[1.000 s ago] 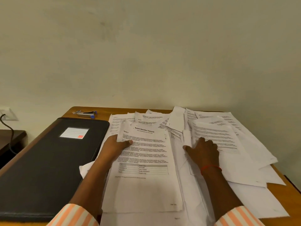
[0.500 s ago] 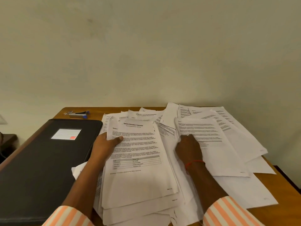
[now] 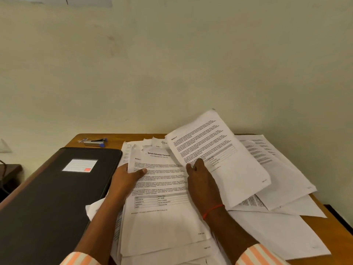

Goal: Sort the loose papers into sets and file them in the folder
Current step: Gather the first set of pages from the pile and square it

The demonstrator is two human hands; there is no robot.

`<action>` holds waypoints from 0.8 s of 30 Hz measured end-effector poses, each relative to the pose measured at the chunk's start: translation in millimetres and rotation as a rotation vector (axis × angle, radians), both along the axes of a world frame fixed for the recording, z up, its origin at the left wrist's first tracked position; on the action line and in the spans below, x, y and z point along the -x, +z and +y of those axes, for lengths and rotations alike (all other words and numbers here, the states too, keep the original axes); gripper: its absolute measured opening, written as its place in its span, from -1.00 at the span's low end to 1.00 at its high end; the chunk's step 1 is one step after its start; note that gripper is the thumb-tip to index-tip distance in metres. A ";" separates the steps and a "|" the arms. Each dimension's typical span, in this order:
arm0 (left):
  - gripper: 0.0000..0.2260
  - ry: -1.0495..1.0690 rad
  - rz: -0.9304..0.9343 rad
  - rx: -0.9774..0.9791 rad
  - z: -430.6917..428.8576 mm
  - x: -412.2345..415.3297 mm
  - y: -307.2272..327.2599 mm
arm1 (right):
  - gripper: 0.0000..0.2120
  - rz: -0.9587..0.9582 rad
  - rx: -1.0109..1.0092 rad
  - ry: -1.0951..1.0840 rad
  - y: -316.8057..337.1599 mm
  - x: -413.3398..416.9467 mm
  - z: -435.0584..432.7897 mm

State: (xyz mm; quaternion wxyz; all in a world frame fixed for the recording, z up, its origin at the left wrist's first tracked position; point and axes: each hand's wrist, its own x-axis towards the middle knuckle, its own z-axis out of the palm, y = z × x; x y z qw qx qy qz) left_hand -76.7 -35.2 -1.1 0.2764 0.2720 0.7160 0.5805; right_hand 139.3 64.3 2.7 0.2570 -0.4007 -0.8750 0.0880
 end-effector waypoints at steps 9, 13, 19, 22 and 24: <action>-0.74 0.008 0.042 0.001 1.6 0.4 -1.4 | -0.91 0.147 -0.080 0.007 -16.1 5.3 6.7; -0.75 0.007 0.032 -0.004 1.0 -0.6 -0.8 | -0.94 0.149 -0.021 0.049 -15.2 4.7 5.7; -0.79 0.016 0.033 0.005 0.4 -2.0 -0.9 | -0.62 0.092 -0.239 0.029 0.3 3.5 5.5; -0.83 0.009 0.031 0.006 0.8 -4.4 0.2 | -0.50 0.147 -0.358 0.058 -3.3 2.8 16.7; -0.84 0.006 0.032 0.011 0.0 -5.8 2.6 | -0.50 0.221 -0.317 0.063 -6.0 2.6 19.9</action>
